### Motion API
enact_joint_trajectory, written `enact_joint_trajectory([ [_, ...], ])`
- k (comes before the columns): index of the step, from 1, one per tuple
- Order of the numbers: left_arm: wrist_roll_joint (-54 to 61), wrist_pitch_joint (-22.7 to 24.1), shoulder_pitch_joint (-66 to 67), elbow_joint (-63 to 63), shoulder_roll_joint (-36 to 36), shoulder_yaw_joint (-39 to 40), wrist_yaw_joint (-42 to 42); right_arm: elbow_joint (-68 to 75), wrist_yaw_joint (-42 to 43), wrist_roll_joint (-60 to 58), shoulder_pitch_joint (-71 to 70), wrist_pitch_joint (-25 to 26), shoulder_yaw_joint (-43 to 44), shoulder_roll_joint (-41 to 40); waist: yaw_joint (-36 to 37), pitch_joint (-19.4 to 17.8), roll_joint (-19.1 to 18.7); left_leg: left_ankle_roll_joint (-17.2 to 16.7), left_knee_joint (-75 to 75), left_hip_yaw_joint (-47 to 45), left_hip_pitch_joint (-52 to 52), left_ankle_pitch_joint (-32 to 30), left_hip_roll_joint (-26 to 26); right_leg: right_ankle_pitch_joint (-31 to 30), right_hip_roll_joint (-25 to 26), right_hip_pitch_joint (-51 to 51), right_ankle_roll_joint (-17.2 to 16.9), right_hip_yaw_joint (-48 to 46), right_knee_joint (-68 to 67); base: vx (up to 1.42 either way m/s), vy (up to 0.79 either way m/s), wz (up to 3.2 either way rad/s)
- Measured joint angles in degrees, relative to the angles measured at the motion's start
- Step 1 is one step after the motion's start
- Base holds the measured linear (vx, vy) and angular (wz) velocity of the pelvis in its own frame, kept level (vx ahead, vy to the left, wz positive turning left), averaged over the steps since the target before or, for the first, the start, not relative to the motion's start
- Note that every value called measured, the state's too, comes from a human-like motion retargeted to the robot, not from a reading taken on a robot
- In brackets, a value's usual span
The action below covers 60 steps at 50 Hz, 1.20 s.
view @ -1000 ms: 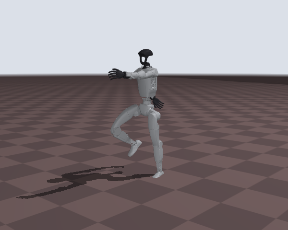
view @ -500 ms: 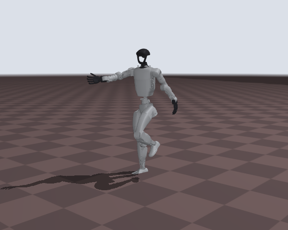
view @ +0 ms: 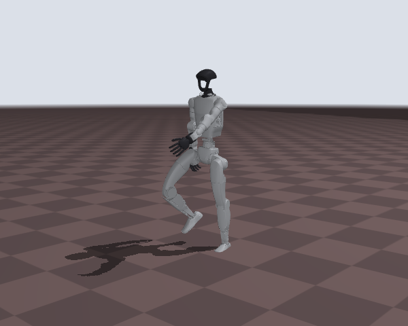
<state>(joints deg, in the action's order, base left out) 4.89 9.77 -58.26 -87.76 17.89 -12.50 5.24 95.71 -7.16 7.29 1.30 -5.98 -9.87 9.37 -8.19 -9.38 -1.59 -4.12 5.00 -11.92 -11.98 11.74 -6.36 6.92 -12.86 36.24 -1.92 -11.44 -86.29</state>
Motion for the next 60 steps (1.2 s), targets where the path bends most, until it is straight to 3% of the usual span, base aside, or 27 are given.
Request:
enact_joint_trajectory([
  [5,1.21,0.85,-20.96,5.88,8.48,-4.5,-0.58,0.17,-10.73,0.92,23.4,1.07,-3.82,1.32,-6.99,-0.05,-0.36,1.26,0.0,3.73,1.46,-0.69,-0.45,2.86,-5.88,14.06,0.73,0.57,-26.47,0.01,0.07,0.65],
  [8,2.39,0.8,-27.56,5.82,10.57,-6.09,-0.03,0.85,-14.08,1.44,31.38,1.93,-1.92,2.15,-7.11,0.32,-0.37,1.51,0.0,3.85,1.47,-0.97,-0.88,4.26,-3.33,15.89,0.49,1.62,-30.25,0.0,0.0,0.0],
  [12,1.91,0.22,-27.12,5.8,8.89,-5.85,0.35,1.38,-14.06,2.16,34.15,2.96,0.86,1.37,-3.97,1.49,1.04,0.9,0.0,3.33,0.93,-0.97,0.15,3.71,-0.44,11.84,-0.55,2.82,-24.91,0.03,-0.02,-0.17],
  [17,1.27,1.98,-8.68,9.83,3.39,-1.16,1.09,0.89,-9.2,4.49,25.02,1.2,-0.29,0.07,-0.15,4.05,2.92,0.93,0.0,2.69,-0.45,1.11,2.52,2.4,1.46,-4.02,-2.17,2.02,1.8,0.02,-0.02,-0.05],
  [20,0.99,2.43,6.96,9.63,-0.18,1.66,1.09,0.67,-2.67,6.46,13.37,0.01,1.56,0.15,3.67,4.86,4.31,1.37,0.0,1.54,-1.78,1.63,4.72,0.47,2.99,-20.14,-2.22,0.85,33.42,0.06,-0.09,-0.52],
  [23,-1.17,1.49,21.23,2.74,-2.58,1.83,1.6,0.27,3.22,8.69,-3.33,-0.59,3.94,0.9,12.02,2.95,6.4,3.45,-0.17,-2.57,-4.1,1.01,7.86,7.49,4.4,-38.4,-2.91,2.59,65.74,0.03,-0.16,-1.64],
  [25,-7.66,0.95,30.94,-3.94,-3.53,-0.29,4.13,-0.44,4.25,11.67,-15.61,-0.84,3.02,1.46,19.63,1.23,9.42,6.87,-8.67,-7.66,-1.04,1.28,10.35,6.09,2.25,-45.84,-4.88,6.55,81.0,-0.1,-0.23,-2.37],
  [26,-11.62,-0.5,36.5,-6.48,-3.91,-1.27,8.17,-1.07,3.17,11.99,-21.68,0.39,2.64,2.1,21.79,1.71,11.4,6.77,-23.41,-9.75,7.73,2.64,9.23,2.86,0.32,-46.12,-5.61,8.06,85.87,-0.21,-0.24,-1.75],
  [27,-13.47,-1.43,42.38,-8.32,-4.34,-2.06,11.49,-1.91,2.94,12.18,-27.62,1.16,2.72,2.95,23.36,2.45,12.56,6.65,-38.69,-10.82,17.05,3.85,7.13,0.1,-0.75,-45.89,-6.2,9.34,89.55,-0.25,-0.2,-0.92],
  [30,-3.95,-0.08,61.84,-7.87,-5.79,-2.06,14.18,-6.82,9.69,14.92,-44.58,-0.76,5.52,6.74,24.6,3.46,10.36,6.94,-79.17,-7.58,41.57,8.75,-3.53,-3.36,1.42,-44.2,-7.5,11.31,91.29,-0.16,-0.1,-0.43],
  [32,3.4,0.66,72.72,-6.73,-6.84,-3.66,15.27,-11.87,16.02,21.72,-55.79,-4.04,6.43,8.69,24.62,2.33,9.71,10.64,-96.22,-7.98,51.06,13.17,-10.01,-4.01,1.93,-43.86,-7.08,11.59,91.29,-0.09,-0.07,-0.17],
  [35,9.61,-1.23,85.95,-6.23,-8.39,-10.84,18.94,-22.14,22.69,32.87,-68.98,-9.54,6.43,10.28,23.38,1.55,9.98,15.54,-113.25,-6.91,62.51,16.72,-14.42,-4.26,1.6,-42.81,-4.97,10.99,91.29,-0.05,-0.07,0.29],
  [40,9.76,-7.2,96.0,-5.46,-7.79,-14.21,21.19,-32.92,28.03,39.11,-78.85,-10.24,2.95,12.63,19.6,3.23,9.88,17.22,-122.57,-2.87,71.76,19.05,-9.88,-3.65,1.36,-42.01,-5.03,7.07,91.29,0.01,-0.02,0.76],
  [44,12.15,-7.25,90.7,-4.67,-7.83,-13.39,19.97,-34.36,27.9,41.85,-76.65,-11.79,1.61,10.7,16.21,6.97,9.01,14.86,-115.7,-0.7,69.22,16.6,-6.36,-3.46,2.71,-39.84,-4.83,5.17,91.29,-0.01,-0.01,0.51],
  [47,12.68,-3.58,80.73,-5.22,-7.96,-12.26,18.36,-35.09,23.66,40.82,-67.99,-14.39,3.08,6.91,16.06,8.92,9.78,10.97,-99.92,-1.89,58.06,12.92,-3.29,-2.89,2.3,-39.22,-5.07,6.55,91.29,0.03,0.02,-0.34],
  [50,10.31,-0.06,65.12,-7.18,-7.03,-9.18,12.74,-33.52,22.09,32.45,-54.92,-13.96,4.07,3.17,18.54,7.58,10.88,7.44,-69.94,-5.65,36.86,4.7,0.23,-2.25,1.7,-41.84,-5.67,9.55,91.29,0.13,0.06,-0.99],
  [51,8.78,0.15,58.42,-7.72,-6.42,-6.95,9.07,-31.47,21.8,28.27,-50.49,-11.83,4.12,2.32,19.55,5.32,10.57,7.01,-55.48,-7.35,26.03,3.69,2.08,-2.2,1.84,-44.38,-6.24,10.37,91.29,0.19,0.11,-0.99],
  [53,7.42,1.69,44.84,-7.85,-5.15,-1.73,1.05,-25.86,20.13,21.08,-41.87,-8.69,4.32,1.18,19.52,1.21,8.53,6.38,-27.76,-9.2,5.83,5.43,5.34,-1.77,3.36,-48.81,-7.2,10.8,90.64,0.17,0.18,-0.23],
  [55,12.91,4.52,32.55,-5.94,-4.36,1.7,-3.15,-17.75,17.43,12.83,-33.1,-6.38,5.07,0.96,14.78,-0.24,5.23,4.77,-10.71,-8.01,-4.92,7.4,5.64,-1.02,6.27,-49.4,-5.47,8.57,87.4,0.01,0.25,1.26],
  [57,10.81,3.5,21.76,-4.1,-3.25,3.22,-0.23,-8.89,10.64,5.07,-23.62,-3.81,4.6,1.32,9.2,1.17,1.09,0.39,-2.89,-7.32,-6.56,4.87,2.46,0.03,9.33,-36.57,-1.26,6.09,65.15,-0.17,0.21,1.26],
  [58,6.93,1.71,16.23,-3.34,-1.97,3.69,2.4,-5.0,6.72,0.81,-19.05,-2.04,3.97,1.53,7.76,3.25,0.92,-0.04,-0.72,-7.59,-4.56,3.51,2.57,-1.79,8.49,-23.73,-0.96,6.49,46.96,-0.19,0.11,0.55],
  [60,3.8,-0.66,6.08,-0.88,1.22,3.28,3.58,-0.23,1.75,-4.61,-9.02,1.44,3.54,1.94,4.16,2.77,1.04,0.47,0.0,-6.43,-4.21,2.73,2.23,-10.8,6.82,-8.5,-2.35,6.83,23.22,-0.09,0.06,0.46],
])
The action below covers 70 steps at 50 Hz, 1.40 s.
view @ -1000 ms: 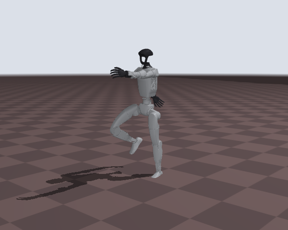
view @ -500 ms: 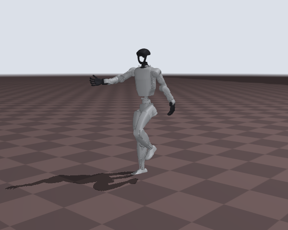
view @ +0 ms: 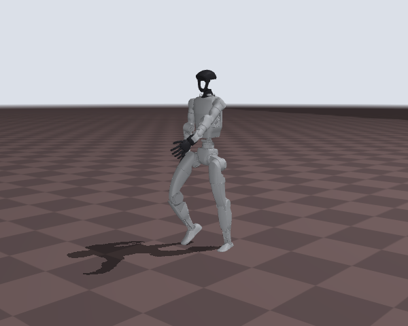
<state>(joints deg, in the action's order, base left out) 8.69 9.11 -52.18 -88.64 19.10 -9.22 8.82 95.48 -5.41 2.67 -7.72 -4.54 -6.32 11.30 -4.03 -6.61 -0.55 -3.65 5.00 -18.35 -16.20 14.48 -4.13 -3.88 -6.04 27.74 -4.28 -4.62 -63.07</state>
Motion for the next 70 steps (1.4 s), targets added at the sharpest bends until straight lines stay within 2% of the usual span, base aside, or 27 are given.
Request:
enact_joint_trajectory([
  [2,-0.67,-1.29,-9.46,2.8,3.54,-1.31,-1.53,0.53,-3.6,-0.81,10.41,1.32,-0.35,0.82,-3.29,-1.98,-0.31,0.5,0.0,1.24,-0.81,-0.53,-0.69,0.63,-2.34,9.49,0.87,-0.91,-16.33,-0.01,0.07,0.51],
  [6,-0.06,-0.71,-23.79,7.74,9.69,-4.81,-4.2,-1.0,-9.25,1.67,29.48,-0.07,-5.4,2.71,-7.11,-2.26,-1.75,1.08,0.0,1.59,0.42,-1.32,-1.96,10.39,-5.71,24.98,4.57,-2.19,-40.11,0.0,0.04,0.09],
  [10,0.47,0.56,-31.98,8.22,12.55,-8.23,-2.2,1.51,-14.61,2.72,42.59,0.27,-7.16,4.02,-8.77,-1.38,-3.0,1.86,0.0,1.83,1.14,-1.3,-3.94,13.2,-1.96,31.05,4.07,-1.99,-49.67,0.06,-0.03,0.04],
  [13,-0.19,-0.55,-33.63,7.56,11.74,-8.23,-0.91,1.93,-17.45,3.32,46.15,2.21,-3.9,3.72,-7.85,-0.36,-2.08,1.19,0.0,1.99,1.9,-1.32,-3.11,14.93,-2.07,30.34,4.76,-1.28,-49.24,0.04,-0.02,0.0],
  [18,1.0,1.08,-21.82,10.86,4.93,-3.91,-0.42,1.3,-15.64,6.74,40.01,1.28,-3.36,0.87,-5.24,2.01,-1.18,1.21,0.0,3.52,3.04,-0.28,-1.62,13.42,-2.94,18.28,3.2,-1.04,-30.5,0.04,-0.03,0.18],
  [20,1.78,2.31,-12.87,12.09,0.92,-2.56,-0.31,1.61,-11.6,8.08,33.79,0.45,-4.03,-0.16,-4.15,2.57,-1.08,1.62,0.0,4.59,2.68,0.18,-0.84,9.97,-3.27,8.61,1.87,-1.73,-14.17,0.11,-0.06,0.43],
  [22,1.78,3.02,-3.29,10.85,-3.11,-1.8,-0.49,1.87,-6.33,9.75,25.39,-0.39,-3.15,-0.71,-2.35,1.98,-0.43,1.86,0.0,5.37,0.85,0.44,0.53,9.81,-3.82,-5.95,0.95,-3.64,8.75,0.17,-0.09,0.29],
  [25,0.47,4.02,10.41,4.19,-7.51,-1.79,-2.2,1.73,2.15,13.76,9.47,-2.5,0.47,-0.59,3.69,-0.39,1.97,2.75,-1.49,4.3,-2.34,1.03,3.47,17.73,-3.52,-29.57,-2.25,-5.54,44.8,0.17,-0.17,-0.64],
  [28,-6.59,3.54,26.48,-5.1,-9.01,-4.9,0.06,0.47,6.85,20.98,-8.39,-4.1,1.7,0.82,13.94,-1.2,6.39,6.54,-14.39,-0.71,2.88,1.96,6.34,10.65,-5.86,-38.51,-6.16,-1.12,64.83,0.0,-0.27,-1.76],
  [30,-5.96,0.63,39.35,-8.28,-9.08,-7.49,7.97,-1.48,7.84,23.64,-20.55,-2.85,3.45,2.94,16.24,1.38,8.56,5.74,-43.7,-0.3,20.75,8.03,3.3,6.79,-7.15,-36.1,-5.79,0.57,68.06,-0.15,-0.22,-0.57],
  [32,0.32,1.47,53.03,-8.03,-8.62,-8.6,11.5,-6.2,11.12,27.25,-31.69,-5.12,6.38,5.78,16.6,3.0,8.32,6.33,-72.75,2.65,37.68,14.33,-0.62,6.39,-6.46,-33.77,-5.68,0.89,68.07,-0.12,-0.09,0.03],
  [35,6.19,4.14,70.35,-6.48,-7.06,-10.33,14.18,-13.91,15.86,34.5,-47.91,-10.34,6.94,9.98,19.18,1.61,8.58,9.22,-104.34,3.11,52.8,22.3,-5.39,6.96,-6.32,-32.75,-5.81,2.19,68.07,-0.03,-0.04,-0.31],
  [38,7.83,2.82,82.13,-5.87,-5.01,-13.21,17.05,-18.12,19.6,41.12,-61.38,-13.97,1.93,14.18,19.98,1.58,9.75,13.12,-122.06,3.25,63.51,24.09,-8.13,7.19,-6.7,-31.0,-3.84,1.79,68.07,-0.01,-0.03,0.28],
  [42,8.5,-1.71,89.42,-5.7,-3.81,-14.12,20.33,-17.32,20.78,44.7,-73.44,-12.42,-3.73,17.48,18.17,3.14,11.03,16.68,-129.27,4.36,71.47,23.59,-7.31,7.15,-6.92,-29.37,-2.89,-0.5,68.07,0.01,-0.01,0.64],
  [45,8.28,-3.4,88.3,-4.89,-5.02,-15.18,21.6,-15.23,20.35,43.47,-76.46,-10.59,-5.02,16.6,16.48,4.78,11.17,15.95,-123.68,5.4,71.41,21.69,-5.28,7.31,-6.57,-28.36,-2.87,-1.11,68.07,0.01,0.01,0.2],
  [49,7.99,-1.92,76.81,-4.8,-7.66,-15.55,18.51,-16.02,21.65,37.99,-67.97,-11.68,-3.2,11.37,15.34,6.02,11.03,11.85,-99.07,5.45,59.46,18.0,-2.58,7.66,-5.83,-28.6,-3.1,0.02,67.98,0.04,0.02,-0.28],
  [51,7.28,-0.61,67.14,-5.74,-8.49,-14.04,14.5,-17.19,21.86,33.99,-59.48,-11.94,-1.19,7.76,15.85,4.95,11.2,9.21,-75.74,3.52,46.21,11.83,-0.93,8.13,-5.7,-29.87,-2.72,1.59,66.64,0.12,0.06,-0.82],
  [53,5.9,1.04,54.58,-7.09,-8.62,-10.24,6.75,-17.54,21.14,30.34,-50.21,-11.22,0.73,4.16,17.6,0.15,10.26,6.56,-42.2,-0.23,24.06,4.27,1.97,9.12,-5.1,-34.27,-2.91,3.83,64.49,0.2,0.12,-1.1],
  [55,9.54,5.27,41.28,-7.0,-8.42,-5.5,-2.74,-16.18,20.32,26.38,-40.61,-11.7,2.42,1.58,16.03,-3.86,6.15,5.41,-14.27,-2.01,4.96,1.72,3.32,10.11,-1.81,-38.1,-2.65,3.61,61.98,0.13,0.25,0.02],
  [57,11.56,5.93,29.49,-5.65,-8.1,-2.7,-4.08,-12.22,15.37,17.86,-29.88,-9.02,3.32,0.15,9.86,-3.25,1.63,2.06,-3.69,-0.96,0.28,1.02,1.1,10.4,1.62,-30.96,0.62,0.14,47.9,-0.11,0.26,1.31],
  [58,7.89,4.16,23.67,-5.17,-7.42,-1.54,-2.59,-9.82,11.22,13.2,-24.41,-7.03,2.88,-0.44,7.36,-1.3,0.32,0.62,-0.92,-0.73,1.63,-0.32,0.18,9.92,1.89,-20.29,1.81,-0.84,32.04,-0.21,0.18,1.19],
  [60,2.13,0.86,11.98,-3.56,-4.7,-0.35,-1.34,-5.01,4.84,5.85,-13.49,-2.88,1.94,-1.26,2.05,0.26,0.28,-0.72,0.0,1.68,4.46,-1.74,-0.04,2.72,-0.15,-2.57,0.81,-1.14,6.06,-0.15,0.09,1.23],
  [62,0.5,-0.43,0.91,-1.03,-1.52,-1.25,-2.29,-1.48,0.59,4.44,-1.98,-0.58,0.34,-1.25,-3.2,-2.45,-0.01,-1.1,0.0,5.08,2.9,-2.6,-0.91,1.51,-2.47,5.78,-0.13,-1.92,-11.26,-0.03,0.06,1.51],
  [63,0.22,-0.78,-4.51,0.3,0.03,-2.08,-3.04,-0.31,-1.2,4.96,3.78,0.11,-0.78,-1.05,-5.32,-3.62,-0.23,-1.01,0.0,6.41,2.42,-2.98,-1.3,4.02,-4.53,9.29,0.61,-2.86,-18.96,-0.02,0.08,1.32],
  [65,0.3,-1.03,-14.71,2.94,2.89,-3.94,-4.51,0.93,-4.41,6.36,14.92,1.05,-3.5,-0.51,-8.34,-4.8,-0.76,-0.06,0.0,8.52,2.75,-3.5,-1.67,9.42,-9.82,16.26,3.27,-4.59,-32.51,-0.03,0.1,0.93],
  [67,1.02,-0.28,-23.34,4.82,5.35,-5.8,-5.11,1.07,-7.92,7.06,24.97,1.1,-6.29,-0.09,-9.81,-4.89,-1.36,1.23,0.0,9.65,3.62,-3.52,-1.99,11.43,-12.36,22.07,4.91,-4.5,-41.68,0.0,0.08,0.38],
  [70,2.0,0.25,-33.32,5.24,8.29,-8.53,-4.99,1.18,-13.08,6.9,37.18,1.34,-7.03,0.69,-10.16,-4.43,-1.88,1.57,0.0,9.35,4.23,-3.39,-2.62,11.27,-9.58,27.54,4.64,-2.66,-48.72,0.02,0.0,-0.08],
])
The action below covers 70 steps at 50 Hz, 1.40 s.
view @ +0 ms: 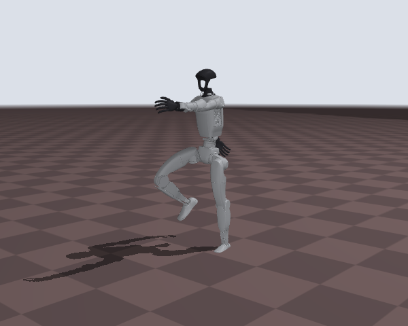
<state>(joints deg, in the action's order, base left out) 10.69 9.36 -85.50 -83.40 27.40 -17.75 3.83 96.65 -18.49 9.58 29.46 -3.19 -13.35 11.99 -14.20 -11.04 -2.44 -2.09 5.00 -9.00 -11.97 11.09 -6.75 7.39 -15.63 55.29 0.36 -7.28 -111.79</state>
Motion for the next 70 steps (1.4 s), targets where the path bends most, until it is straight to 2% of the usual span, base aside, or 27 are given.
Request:
enact_joint_trajectory([
  [4,-0.68,-1.42,-5.26,-1.59,1.25,-1.58,0.64,0.75,-2.09,0.1,7.56,1.6,4.46,1.06,0.97,1.75,0.63,-1.12,0.0,-1.08,0.83,0.05,0.96,1.21,2.91,-0.26,-0.32,1.22,1.17,0.05,-0.02,-0.26],
  [7,-1.08,-0.46,-1.82,-1.56,-0.24,-0.74,2.12,0.73,-1.6,1.73,6.98,1.21,5.57,0.68,2.55,3.69,1.02,-1.02,0.0,-1.7,1.51,0.76,1.92,0.31,3.47,-5.84,-0.85,0.62,10.19,0.03,-0.01,-0.15],
  [10,0.27,1.64,8.59,0.38,-3.55,1.5,3.05,0.73,0.74,4.72,1.1,0.03,4.85,-0.47,4.42,5.77,1.1,-0.84,0.0,-1.96,1.69,1.97,2.78,-4.79,4.3,-16.33,-2.42,-0.86,28.42,0.04,-0.03,-0.04],
  [12,1.46,2.33,18.05,1.4,-6.66,3.78,2.74,0.7,4.19,7.34,-5.57,-0.5,5.38,-1.1,6.17,6.37,1.63,-0.92,0.0,-2.06,0.55,2.47,3.87,-7.25,4.55,-27.77,-2.98,-2.51,47.24,0.12,-0.07,-0.11],
  [13,1.8,2.41,22.96,1.48,-8.31,5.07,2.37,0.72,6.36,8.99,-9.7,-0.78,6.07,-1.34,7.42,6.17,2.07,-1.11,0.0,-2.3,-0.52,2.53,4.55,-5.25,4.85,-34.87,-3.13,-3.42,57.62,0.15,-0.1,-0.39],
  [15,2.41,3.09,32.67,0.3,-11.39,7.21,2.0,0.69,10.8,12.74,-19.47,-2.1,7.9,-1.64,11.39,5.35,3.22,-1.22,0.0,-3.71,-2.71,2.52,6.05,4.97,5.79,-49.46,-4.23,-5.1,78.15,0.14,-0.13,-0.91],
  [17,2.25,4.59,42.74,-3.01,-13.8,7.17,3.28,0.11,14.43,16.86,-30.41,-4.15,9.47,-1.37,17.8,5.43,5.6,1.16,-2.95,-6.72,-1.84,2.71,8.39,8.72,5.6,-58.79,-7.1,-4.33,95.77,0.03,-0.19,-1.76],
  [20,-1.74,2.58,59.16,-9.65,-16.12,3.58,9.92,-0.25,17.38,25.47,-49.6,-3.69,9.87,-0.03,27.46,3.69,10.93,4.3,-26.93,-12.98,9.72,3.27,8.97,-1.39,2.42,-66.79,-8.78,0.38,116.23,-0.12,-0.24,-1.76],
  [22,2.14,0.72,71.85,-12.17,-17.14,1.01,15.45,-2.73,19.72,28.3,-62.05,-3.51,12.6,2.52,29.05,3.6,11.55,4.16,-55.45,-11.27,26.5,3.74,3.69,-3.67,2.16,-65.48,-7.68,2.33,116.79,-0.17,-0.16,-0.59],
  [24,7.26,1.05,84.78,-12.9,-18.07,-0.23,17.95,-6.39,22.74,31.68,-74.0,-5.84,14.98,5.46,29.92,2.71,11.25,4.32,-76.43,-8.78,38.75,8.33,0.1,-4.28,2.15,-65.4,-8.46,3.29,116.79,-0.07,-0.06,-0.36],
  [27,12.47,2.0,101.84,-12.29,-18.27,-2.25,21.53,-10.4,26.91,36.43,-90.77,-10.25,14.37,9.62,31.37,2.64,11.16,8.62,-100.81,-9.67,52.37,15.26,-8.36,-3.99,2.48,-64.31,-8.76,4.17,116.79,0.01,-0.05,-0.26],
  [30,12.94,0.97,114.84,-11.35,-16.45,-4.05,25.26,-10.84,29.61,40.85,-103.48,-13.33,9.39,13.68,33.05,5.25,11.21,11.7,-115.81,-7.21,63.89,17.13,-13.51,-3.82,3.94,-61.55,-7.27,4.6,116.79,0.02,-0.04,-0.02],
  [35,12.04,-3.7,124.16,-10.53,-15.05,-2.79,28.6,-7.78,29.14,41.92,-114.22,-10.27,3.94,16.26,30.97,9.45,12.12,12.15,-119.64,-3.57,69.7,17.52,-8.23,-3.99,4.19,-58.83,-7.38,2.93,116.79,0.04,0.0,0.43],
  [38,11.25,-4.4,121.12,-9.74,-16.63,-4.63,29.13,-7.53,28.41,40.81,-112.92,-9.78,3.67,13.9,27.74,11.9,11.87,9.82,-112.03,-2.16,65.73,15.95,-4.23,-3.59,4.87,-57.71,-7.34,1.89,116.79,0.02,0.01,0.26],
  [41,9.12,-2.19,112.0,-10.08,-18.07,-6.39,27.16,-9.12,27.9,38.09,-104.46,-11.42,5.74,9.91,26.53,12.75,11.91,7.24,-94.19,-3.84,52.74,13.26,-1.84,-2.92,5.05,-58.57,-7.5,2.91,116.79,0.08,0.04,-0.36],
  [43,7.03,0.07,102.45,-11.27,-18.33,-5.95,23.39,-10.58,27.55,35.08,-95.69,-12.14,7.71,7.08,27.18,10.9,12.11,5.65,-73.24,-6.62,37.7,9.69,0.56,-2.71,4.66,-61.49,-7.87,4.46,116.79,0.15,0.08,-0.86],
  [45,4.45,2.34,90.21,-12.49,-17.85,-2.86,15.78,-11.26,27.17,31.17,-86.13,-11.6,9.32,4.76,28.5,6.09,10.94,4.02,-43.22,-10.23,15.99,6.73,3.98,-2.07,5.07,-66.41,-8.65,6.13,115.41,0.19,0.14,-0.78],
  [48,8.95,6.29,71.17,-11.07,-16.8,3.49,4.63,-9.23,25.72,20.05,-70.73,-10.58,11.13,3.47,22.71,2.72,4.55,1.45,-11.74,-10.43,-4.08,7.35,4.32,-1.06,10.32,-67.06,-6.42,2.76,107.63,0.03,0.26,0.93],
  [50,4.53,4.47,59.28,-9.99,-15.65,6.92,5.55,-6.53,19.33,8.58,-59.57,-7.58,10.2,2.79,17.2,5.0,0.91,-2.02,-1.88,-9.44,-5.35,4.4,2.22,0.23,11.79,-50.51,-3.32,-0.28,80.09,-0.2,0.2,1.54],
  [52,-0.61,2.08,47.98,-7.92,-12.41,8.12,6.05,-3.33,14.27,1.41,-48.71,-4.48,8.22,1.55,12.66,6.19,1.34,-2.81,0.0,-7.32,-3.17,2.69,2.09,-7.61,9.65,-32.79,-4.22,0.36,53.92,-0.15,0.05,1.23],
  [53,-1.43,1.33,42.5,-6.58,-10.61,7.9,5.27,-2.0,12.66,0.4,-43.23,-3.31,7.45,1.03,10.21,5.0,1.53,-2.73,0.0,-5.72,-3.62,2.33,1.76,-10.23,8.91,-27.5,-4.86,0.71,44.28,-0.06,0.03,1.33],
  [55,-2.31,0.02,31.9,-3.69,-6.99,6.54,3.33,-0.38,10.24,1.75,-32.41,-1.65,6.11,0.31,6.23,2.68,1.86,-2.26,0.0,-3.25,-4.38,1.58,1.45,-7.44,5.32,-18.41,-3.06,-0.09,26.83,-0.04,0.06,1.18],
  [58,-2.48,-0.77,18.17,0.37,-1.89,3.65,1.27,0.21,6.97,4.64,-18.0,-0.38,3.62,-0.01,2.78,1.67,1.72,-0.84,0.0,-1.22,-2.85,0.59,1.73,1.02,-2.88,-6.06,2.6,-1.09,6.88,-0.05,0.08,0.57],
  [60,-2.19,-0.32,10.89,1.64,0.84,1.72,0.73,0.44,4.35,5.13,-9.57,-0.33,1.42,-0.35,1.5,1.73,1.06,0.24,0.0,-0.57,-1.86,0.43,1.01,1.84,-2.67,-0.11,3.6,0.08,-0.92,-0.01,0.02,0.12],
  [62,-1.84,-0.25,5.34,1.16,2.46,0.17,0.49,0.73,2.25,5.25,-3.09,-0.1,0.42,-0.66,1.58,2.04,0.65,0.62,0.0,-0.92,-1.32,0.52,0.36,1.87,0.43,3.26,3.5,1.38,-4.75,0.02,-0.01,-0.12],
  [65,-1.82,-1.27,0.83,-0.18,2.76,-0.52,0.35,0.75,0.72,5.46,2.57,1.04,2.16,-1.09,2.78,3.04,1.12,0.06,0.0,-1.6,-0.46,0.44,0.85,3.86,2.79,4.38,3.93,2.71,-5.93,0.02,-0.02,-0.17],
  [70,-0.44,-0.14,9.27,2.31,-2.92,2.48,3.07,0.75,0.26,7.22,-0.45,1.03,3.58,-3.09,5.66,5.66,1.79,-0.28,0.0,-1.15,0.95,1.54,2.1,1.79,4.91,-6.09,1.12,2.32,9.7,0.02,-0.02,0.06],
])
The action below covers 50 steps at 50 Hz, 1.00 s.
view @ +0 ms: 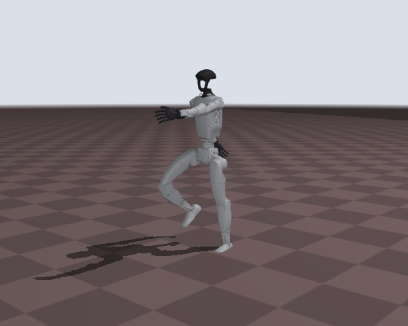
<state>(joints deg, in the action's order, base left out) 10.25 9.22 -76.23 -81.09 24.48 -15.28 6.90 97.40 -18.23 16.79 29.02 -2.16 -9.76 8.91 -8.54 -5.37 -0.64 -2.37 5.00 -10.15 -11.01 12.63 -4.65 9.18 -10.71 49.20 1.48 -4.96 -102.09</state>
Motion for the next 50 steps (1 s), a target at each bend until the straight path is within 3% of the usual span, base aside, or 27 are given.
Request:
enact_joint_trajectory([
  [3,1.18,1.62,13.06,1.62,-5.4,2.49,1.78,0.0,2.63,0.65,-8.12,-1.2,-0.51,-0.68,2.03,1.13,0.23,0.26,0.0,0.69,-0.58,1.27,1.09,-5.97,1.43,-14.25,-3.33,-0.85,24.0,0.09,-0.06,0.17],
  [5,0.39,1.9,22.56,0.58,-9.0,4.03,2.11,0.0,6.04,1.04,-15.82,-1.85,1.02,-0.43,4.4,0.7,1.04,0.3,0.0,0.64,-2.34,1.69,2.59,-5.98,1.26,-28.03,-4.32,-2.28,45.54,0.15,-0.09,-0.16],
  [8,-1.81,3.67,36.38,-5.28,-12.88,3.9,1.75,0.0,12.71,4.67,-30.98,-4.41,4.03,0.78,12.08,-1.56,3.35,2.58,-1.42,-2.18,-4.95,1.97,5.51,6.92,1.29,-49.67,-7.15,-3.62,77.54,0.12,-0.17,-1.07],
  [10,-6.13,5.01,46.51,-10.56,-14.38,1.21,3.16,-0.01,15.94,11.94,-42.19,-6.57,3.07,1.74,18.97,-2.84,6.82,6.41,-11.99,-5.91,-0.7,3.21,7.97,5.09,-0.78,-58.39,-9.88,-1.26,94.72,-0.05,-0.25,-1.63],
  [12,-5.36,1.87,58.1,-14.18,-15.11,-2.04,10.12,-0.68,17.95,14.46,-54.08,-4.85,4.05,4.04,21.79,-1.92,9.32,5.45,-42.13,-7.07,17.69,4.88,5.19,-1.9,-2.23,-60.42,-8.5,-0.43,105.58,-0.19,-0.22,-0.59],
  [15,4.22,1.31,77.7,-14.97,-16.06,-4.42,14.94,-5.23,23.58,18.79,-71.25,-7.25,6.95,8.81,22.29,-2.09,7.96,4.94,-77.76,-2.07,40.03,7.97,0.32,-4.72,-0.86,-60.31,-7.23,0.32,107.09,-0.08,-0.08,-0.15],
  [18,9.14,2.57,95.87,-13.35,-16.11,-6.27,18.74,-9.21,28.49,23.21,-87.83,-11.67,5.77,11.96,23.66,-2.56,8.29,8.25,-101.57,-4.7,52.72,14.48,-7.29,-4.85,-1.15,-59.98,-7.91,1.99,107.09,0.04,-0.03,-0.52],
  [21,9.13,2.17,108.98,-13.0,-14.46,-7.95,21.29,-10.36,32.2,25.86,-100.85,-14.46,2.19,14.65,25.79,-0.41,9.21,11.53,-117.5,-5.2,63.2,15.53,-13.98,-4.7,-0.75,-57.5,-6.97,3.53,107.09,0.05,-0.03,-0.37],
  [25,7.57,-1.97,116.53,-13.27,-12.69,-6.07,20.26,-8.08,38.19,24.26,-111.7,-11.11,-1.62,16.77,25.02,3.34,10.26,12.86,-124.52,-2.74,71.3,15.36,-12.19,-4.75,-0.42,-54.45,-6.48,2.77,107.09,0.02,0.01,0.31],
  [28,9.3,-4.61,113.83,-11.97,-13.75,-6.93,15.52,-5.9,48.54,23.93,-113.98,-8.33,-1.67,15.24,21.49,5.77,10.0,11.67,-119.93,-1.06,70.1,14.44,-8.15,-4.48,0.19,-52.92,-6.13,1.09,107.09,0.02,0.02,0.54],
  [31,10.73,-3.42,105.44,-11.26,-15.31,-9.68,9.55,-6.06,57.09,25.12,-108.96,-10.44,0.28,12.03,18.97,7.6,9.7,9.42,-106.99,-1.1,61.73,14.5,-5.52,-3.89,0.69,-52.2,-6.17,0.66,107.09,0.03,0.02,0.07],
  [32,10.18,-2.8,101.52,-11.51,-15.67,-10.06,9.28,-6.92,55.51,25.34,-105.55,-11.1,0.94,10.69,18.79,7.66,9.84,8.54,-100.08,-1.88,56.74,14.08,-4.77,-3.68,0.61,-52.58,-6.19,1.04,107.08,0.1,0.05,-0.47],
  [35,4.65,-0.84,85.66,-13.96,-15.41,-6.8,13.45,-9.84,33.53,23.03,-91.42,-9.97,2.6,7.0,21.2,3.2,10.5,5.77,-65.66,-7.67,30.55,8.2,-1.64,-2.14,-0.28,-56.96,-6.2,4.17,104.34,0.17,0.08,-1.05],
  [37,4.12,3.24,72.03,-14.99,-14.62,-1.7,6.84,-9.39,27.03,19.25,-82.19,-11.39,4.75,6.13,22.42,-3.27,7.7,4.49,-33.63,-11.63,6.48,5.72,1.62,-0.81,1.29,-61.98,-6.54,5.21,100.28,0.19,0.2,-0.6],
  [38,6.57,5.66,65.48,-14.63,-14.46,0.64,2.99,-8.62,26.13,16.67,-77.34,-12.49,5.78,6.03,20.75,-4.63,5.24,4.35,-21.88,-11.78,-1.18,6.02,2.01,-0.36,3.31,-62.14,-5.98,4.19,96.93,0.04,0.28,0.72],
  [40,8.12,5.52,53.13,-13.42,-14.27,4.42,1.42,-5.98,22.17,5.83,-66.9,-10.21,7.09,5.9,15.49,-3.37,0.42,1.28,-7.76,-10.84,-6.42,5.5,0.15,0.43,6.94,-50.5,-3.69,0.48,75.81,-0.14,0.26,1.53],
  [42,3.42,1.95,40.97,-11.77,-12.46,7.18,1.29,-3.52,17.04,-3.13,-56.21,-5.86,6.11,4.99,10.18,-0.23,-0.44,-1.18,-0.08,-8.68,-4.54,1.58,0.08,-7.99,4.83,-30.7,-4.97,-2.33,48.74,-0.17,0.12,1.65],
  [44,1.74,0.23,29.53,-9.13,-9.93,7.44,-0.74,-2.01,13.25,-5.96,-44.98,-3.35,4.97,3.84,4.26,-1.71,-0.71,-1.69,0.0,-4.75,-4.57,0.73,-0.95,-14.24,1.69,-20.06,-6.59,-4.12,30.8,-0.02,0.06,1.9],
  [45,1.16,-0.23,23.9,-7.68,-8.56,6.9,-1.76,-1.58,11.61,-5.78,-39.36,-2.66,4.35,3.29,1.54,-2.98,-0.77,-1.59,0.0,-2.94,-5.19,0.39,-1.45,-14.03,0.16,-15.93,-6.64,-4.61,22.93,0.02,0.05,1.66],
  [48,-1.45,-0.68,9.19,-3.25,-4.07,3.07,-3.41,-0.79,7.46,-3.6,-23.63,-1.6,1.69,2.23,-3.56,-4.62,-1.01,-0.81,0.0,0.02,-4.96,-0.47,-2.2,-4.71,-7.13,-4.79,-2.1,-6.43,3.3,0.01,0.06,1.05],
  [50,-2.87,-0.37,1.11,-1.24,-1.05,0.33,-3.98,-0.23,4.76,-3.58,-14.43,-1.18,-0.55,1.91,-6.07,-4.85,-1.39,0.04,0.0,1.38,-4.32,-0.74,-2.76,-2.02,-10.24,0.77,0.07,-6.73,-5.55,0.04,0.04,0.53],
])
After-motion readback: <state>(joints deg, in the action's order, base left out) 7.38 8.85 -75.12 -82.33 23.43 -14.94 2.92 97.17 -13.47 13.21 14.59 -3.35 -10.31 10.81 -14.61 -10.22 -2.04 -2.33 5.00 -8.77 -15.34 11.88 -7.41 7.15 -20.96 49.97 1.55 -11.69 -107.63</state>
